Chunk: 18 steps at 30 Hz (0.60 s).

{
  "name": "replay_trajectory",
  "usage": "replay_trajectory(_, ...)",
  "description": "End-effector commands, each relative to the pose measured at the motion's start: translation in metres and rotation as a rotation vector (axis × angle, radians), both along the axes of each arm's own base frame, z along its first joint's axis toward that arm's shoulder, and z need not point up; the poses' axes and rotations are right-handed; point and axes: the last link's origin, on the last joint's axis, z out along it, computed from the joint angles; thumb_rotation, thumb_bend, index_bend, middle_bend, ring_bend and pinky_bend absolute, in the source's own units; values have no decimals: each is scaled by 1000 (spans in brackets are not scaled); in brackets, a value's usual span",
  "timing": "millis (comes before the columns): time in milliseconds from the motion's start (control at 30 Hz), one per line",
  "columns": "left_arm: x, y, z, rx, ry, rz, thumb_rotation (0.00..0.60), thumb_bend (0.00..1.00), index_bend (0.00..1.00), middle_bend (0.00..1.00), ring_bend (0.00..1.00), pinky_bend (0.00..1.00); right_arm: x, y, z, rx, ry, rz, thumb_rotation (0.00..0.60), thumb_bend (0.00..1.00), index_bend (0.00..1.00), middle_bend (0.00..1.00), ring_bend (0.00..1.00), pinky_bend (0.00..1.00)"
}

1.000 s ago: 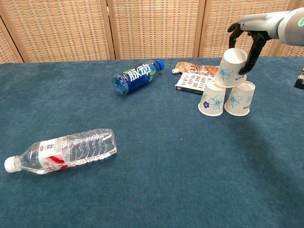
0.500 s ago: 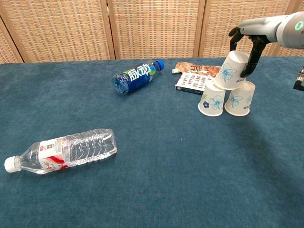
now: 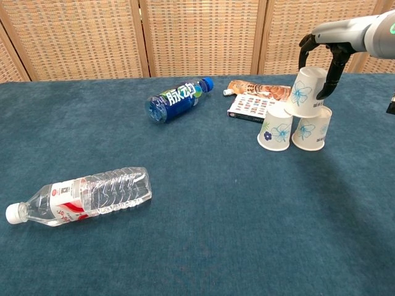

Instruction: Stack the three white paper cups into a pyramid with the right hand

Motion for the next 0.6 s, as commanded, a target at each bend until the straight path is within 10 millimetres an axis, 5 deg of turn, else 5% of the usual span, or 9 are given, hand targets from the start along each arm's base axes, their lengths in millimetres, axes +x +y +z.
replay_trajectory(33,0,0,0,-1,0,-1,600,112,28,0,0,159,0,1,2,-2,1,-1,600,161,380,0,0,123)
replay_trajectory(367,1,-1,1,2,-5,-3,600,112,28,0,0,159,-6,8,22,-40,18,-15,600,160,299,0,0,112)
replay_trajectory(600,1,-2,5,18,-13,-5,600,112,28,0,0,159,-28,30,52,-113,14,-23,600,159,237,0,0,81)
